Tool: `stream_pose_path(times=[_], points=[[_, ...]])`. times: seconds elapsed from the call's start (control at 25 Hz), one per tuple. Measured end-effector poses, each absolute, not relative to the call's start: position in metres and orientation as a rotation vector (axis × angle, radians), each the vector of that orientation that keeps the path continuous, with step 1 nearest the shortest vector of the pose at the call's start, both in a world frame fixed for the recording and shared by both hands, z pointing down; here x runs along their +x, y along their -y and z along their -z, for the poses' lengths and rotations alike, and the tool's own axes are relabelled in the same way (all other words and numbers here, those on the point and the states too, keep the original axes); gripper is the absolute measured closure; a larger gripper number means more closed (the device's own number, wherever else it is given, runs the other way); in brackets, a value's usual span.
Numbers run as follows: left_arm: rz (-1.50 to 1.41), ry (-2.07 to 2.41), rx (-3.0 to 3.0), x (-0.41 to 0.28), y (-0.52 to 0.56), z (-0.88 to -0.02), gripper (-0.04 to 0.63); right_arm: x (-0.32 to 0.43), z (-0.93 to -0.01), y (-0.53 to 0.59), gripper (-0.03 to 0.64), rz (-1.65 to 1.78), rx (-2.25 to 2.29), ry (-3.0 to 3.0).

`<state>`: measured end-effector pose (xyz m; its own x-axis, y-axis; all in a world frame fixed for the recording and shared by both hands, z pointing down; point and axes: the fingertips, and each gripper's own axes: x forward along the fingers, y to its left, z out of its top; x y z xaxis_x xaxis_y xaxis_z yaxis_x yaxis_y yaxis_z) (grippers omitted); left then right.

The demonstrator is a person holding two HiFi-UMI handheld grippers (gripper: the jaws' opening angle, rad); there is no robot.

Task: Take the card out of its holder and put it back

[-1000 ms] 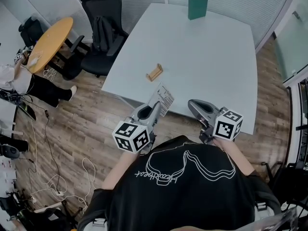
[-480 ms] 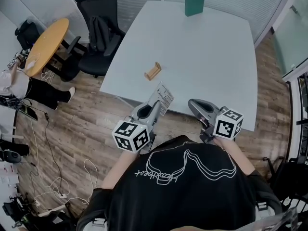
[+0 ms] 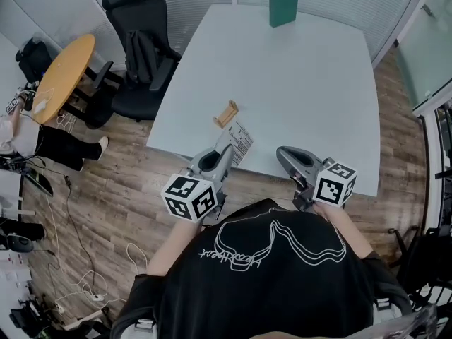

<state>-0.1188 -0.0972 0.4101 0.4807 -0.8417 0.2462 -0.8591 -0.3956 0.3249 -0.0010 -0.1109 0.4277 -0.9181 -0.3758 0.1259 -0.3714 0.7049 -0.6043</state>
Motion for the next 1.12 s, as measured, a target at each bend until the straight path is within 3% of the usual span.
stream_pose_path(times=[1.12], points=[[-0.136,1.496,2.438,-0.197,0.210,-0.443,0.569,-0.006,-0.449,0.163,0.607,1.036,-0.854,-2.805]])
